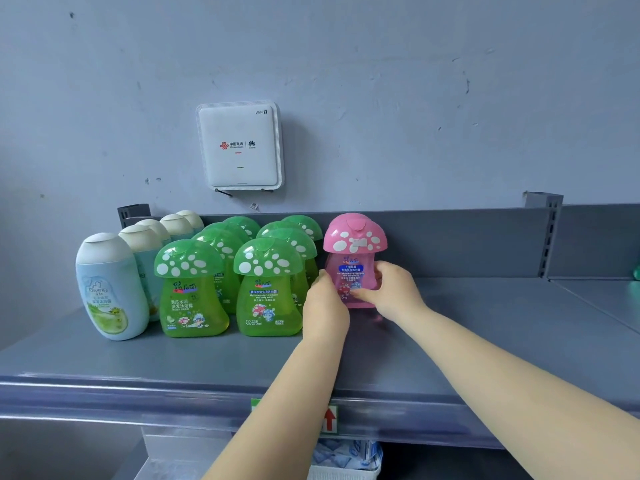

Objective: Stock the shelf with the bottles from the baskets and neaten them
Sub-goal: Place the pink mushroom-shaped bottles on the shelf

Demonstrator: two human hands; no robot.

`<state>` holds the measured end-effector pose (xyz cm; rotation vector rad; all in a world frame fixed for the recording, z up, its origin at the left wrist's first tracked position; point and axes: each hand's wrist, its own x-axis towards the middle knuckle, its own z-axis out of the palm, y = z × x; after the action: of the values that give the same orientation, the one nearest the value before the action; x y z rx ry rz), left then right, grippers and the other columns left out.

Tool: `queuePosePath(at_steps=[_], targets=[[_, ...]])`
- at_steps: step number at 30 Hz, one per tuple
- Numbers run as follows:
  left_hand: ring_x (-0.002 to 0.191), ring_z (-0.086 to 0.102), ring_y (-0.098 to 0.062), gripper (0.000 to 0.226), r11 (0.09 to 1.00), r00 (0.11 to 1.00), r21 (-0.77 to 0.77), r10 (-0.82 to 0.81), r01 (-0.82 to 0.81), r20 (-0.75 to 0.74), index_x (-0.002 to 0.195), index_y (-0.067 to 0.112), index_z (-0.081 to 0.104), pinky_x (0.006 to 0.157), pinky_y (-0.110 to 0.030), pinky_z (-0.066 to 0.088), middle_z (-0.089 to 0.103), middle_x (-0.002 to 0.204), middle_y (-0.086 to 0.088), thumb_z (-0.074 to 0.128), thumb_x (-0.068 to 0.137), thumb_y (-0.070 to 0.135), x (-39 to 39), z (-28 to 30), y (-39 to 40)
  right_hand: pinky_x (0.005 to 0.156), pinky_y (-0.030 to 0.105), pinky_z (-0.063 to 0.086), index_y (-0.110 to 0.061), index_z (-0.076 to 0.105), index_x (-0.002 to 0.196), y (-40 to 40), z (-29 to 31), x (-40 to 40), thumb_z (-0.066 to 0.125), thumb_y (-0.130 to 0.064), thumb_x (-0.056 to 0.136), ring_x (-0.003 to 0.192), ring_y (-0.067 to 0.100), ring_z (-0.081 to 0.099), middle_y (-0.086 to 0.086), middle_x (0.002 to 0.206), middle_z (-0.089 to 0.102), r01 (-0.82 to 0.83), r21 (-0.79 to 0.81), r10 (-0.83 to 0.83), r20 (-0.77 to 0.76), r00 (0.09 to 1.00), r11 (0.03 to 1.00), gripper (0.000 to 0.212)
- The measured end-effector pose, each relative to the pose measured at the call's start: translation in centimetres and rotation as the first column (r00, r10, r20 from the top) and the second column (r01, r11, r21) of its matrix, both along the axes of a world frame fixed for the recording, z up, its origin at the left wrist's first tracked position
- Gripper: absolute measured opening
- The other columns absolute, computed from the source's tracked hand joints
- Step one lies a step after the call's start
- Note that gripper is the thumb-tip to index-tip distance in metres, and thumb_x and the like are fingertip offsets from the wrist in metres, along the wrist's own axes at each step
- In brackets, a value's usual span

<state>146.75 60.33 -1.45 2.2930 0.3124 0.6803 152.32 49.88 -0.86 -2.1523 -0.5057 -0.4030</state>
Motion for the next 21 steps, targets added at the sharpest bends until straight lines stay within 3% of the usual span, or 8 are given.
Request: queuePosePath(at_steps=[4, 14, 21], targets=[[0.105, 0.057, -0.032, 0.021, 1.000, 0.999, 0.014, 0.001, 0.000, -0.051, 0.110, 0.001, 0.049, 0.079, -0.029, 0.042, 0.059, 0.114, -0.016, 0.041, 0.091, -0.002, 0.3, -0.2, 0.3, 0.074, 0.026, 0.046, -0.009, 0.064, 0.105, 0.4, -0.8, 0.6, 0.077, -0.026, 0.075, 0.095, 0.023, 0.062, 0.007, 0.105, 0.067, 0.025, -0.064, -0.025, 0.001, 1.000, 0.998, 0.037], [0.112, 0.054, -0.033, 0.028, 1.000, 0.996, 0.014, -0.023, 0.025, -0.083, 0.116, -0.002, 0.046, 0.087, -0.033, 0.042, 0.057, 0.120, -0.019, 0.044, 0.089, -0.003, 0.6, -0.3, 0.4, 0.081, 0.035, 0.051, -0.010, 0.062, 0.109, 0.6, -1.5, 1.3, 0.077, -0.035, 0.074, 0.096, 0.025, 0.061, 0.007, 0.107, 0.065, 0.066, -0.145, -0.064, 0.020, 0.998, 0.987, 0.046], [0.108, 0.055, -0.033, 0.025, 0.999, 0.998, -0.046, -0.007, 0.010, 0.070, 0.115, 0.001, 0.050, 0.082, -0.031, 0.040, 0.058, 0.118, -0.016, 0.045, 0.091, 0.002, -0.2, 0.0, 0.4, 0.079, 0.031, 0.049, -0.010, 0.060, 0.109, 0.2, -0.5, 0.5, 0.076, -0.035, 0.073, 0.097, 0.022, 0.060, 0.006, 0.109, 0.064, 0.070, -0.150, -0.068, 0.017, 0.998, 0.986, 0.047]])
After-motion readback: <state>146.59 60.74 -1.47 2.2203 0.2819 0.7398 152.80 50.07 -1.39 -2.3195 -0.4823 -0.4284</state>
